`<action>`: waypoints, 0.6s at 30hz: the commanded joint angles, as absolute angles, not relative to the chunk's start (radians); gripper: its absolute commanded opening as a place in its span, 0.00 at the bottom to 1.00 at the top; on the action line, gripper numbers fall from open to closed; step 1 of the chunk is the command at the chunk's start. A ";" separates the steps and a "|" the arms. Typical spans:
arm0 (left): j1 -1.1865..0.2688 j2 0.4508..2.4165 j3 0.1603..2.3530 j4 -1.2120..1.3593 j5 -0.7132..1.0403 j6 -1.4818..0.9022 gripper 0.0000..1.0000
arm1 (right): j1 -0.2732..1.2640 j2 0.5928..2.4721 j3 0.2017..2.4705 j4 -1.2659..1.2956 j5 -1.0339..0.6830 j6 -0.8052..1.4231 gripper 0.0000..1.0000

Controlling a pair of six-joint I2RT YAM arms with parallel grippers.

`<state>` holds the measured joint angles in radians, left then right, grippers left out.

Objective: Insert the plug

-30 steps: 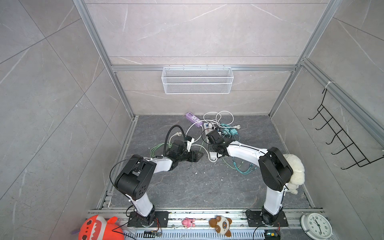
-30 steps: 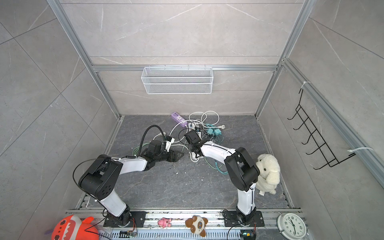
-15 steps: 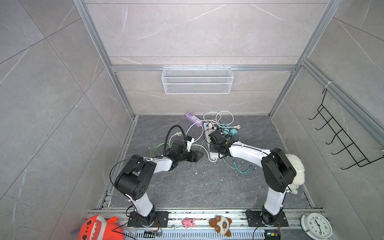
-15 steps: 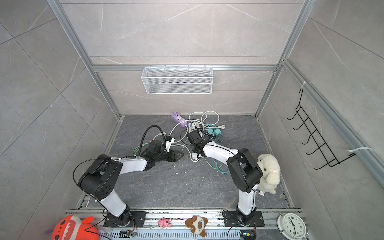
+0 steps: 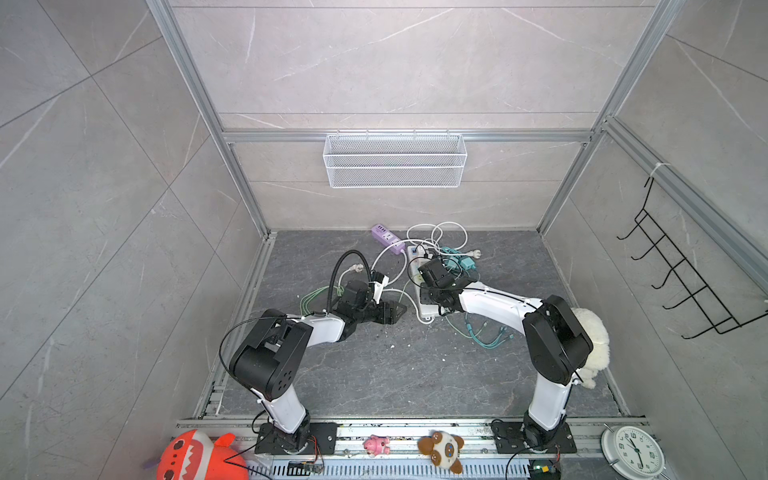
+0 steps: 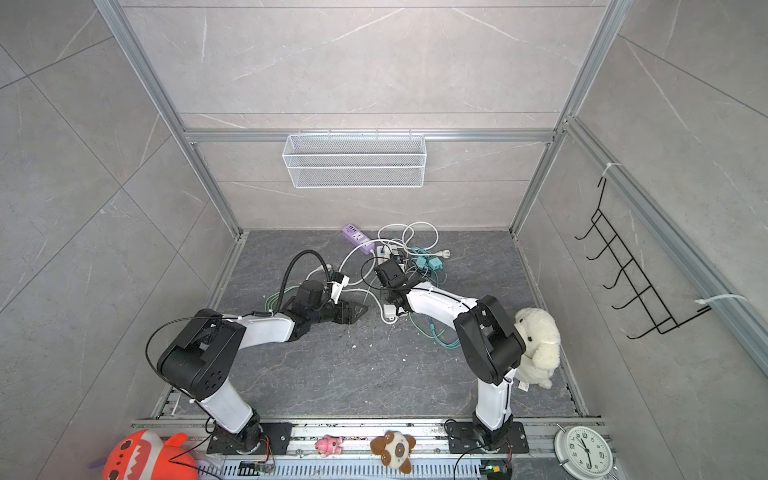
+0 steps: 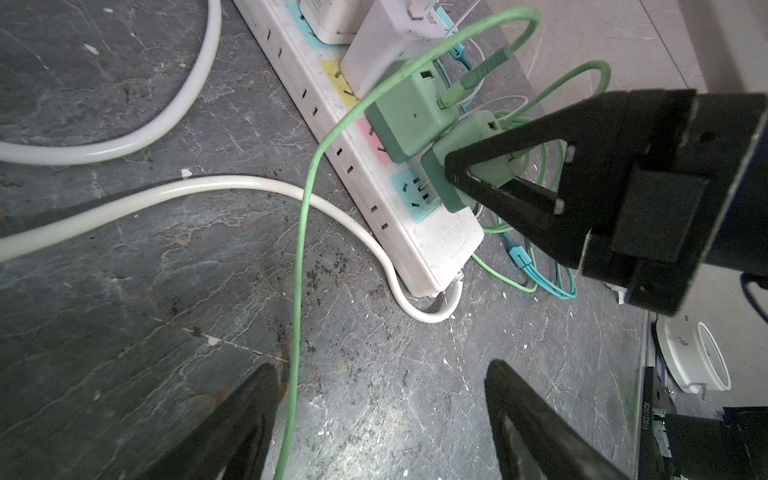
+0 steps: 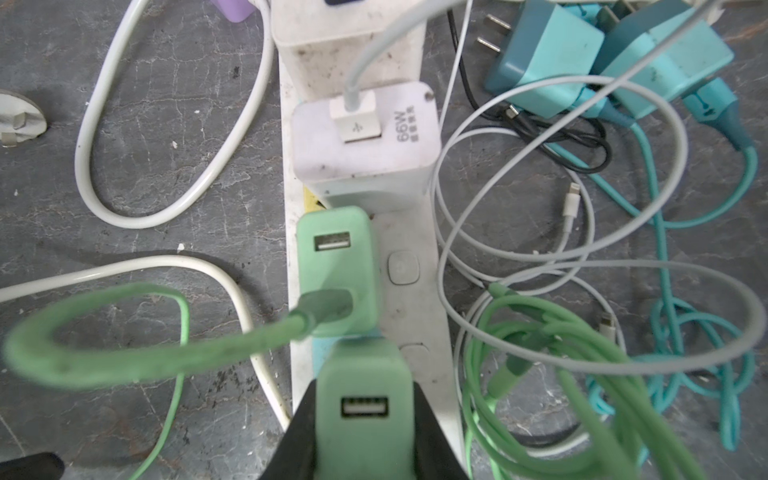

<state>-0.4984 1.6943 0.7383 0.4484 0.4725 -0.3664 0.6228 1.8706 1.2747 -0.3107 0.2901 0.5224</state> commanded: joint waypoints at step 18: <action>-0.494 1.685 0.756 0.453 0.471 -0.334 0.81 | 0.610 1.928 1.244 -0.325 0.229 0.469 0.00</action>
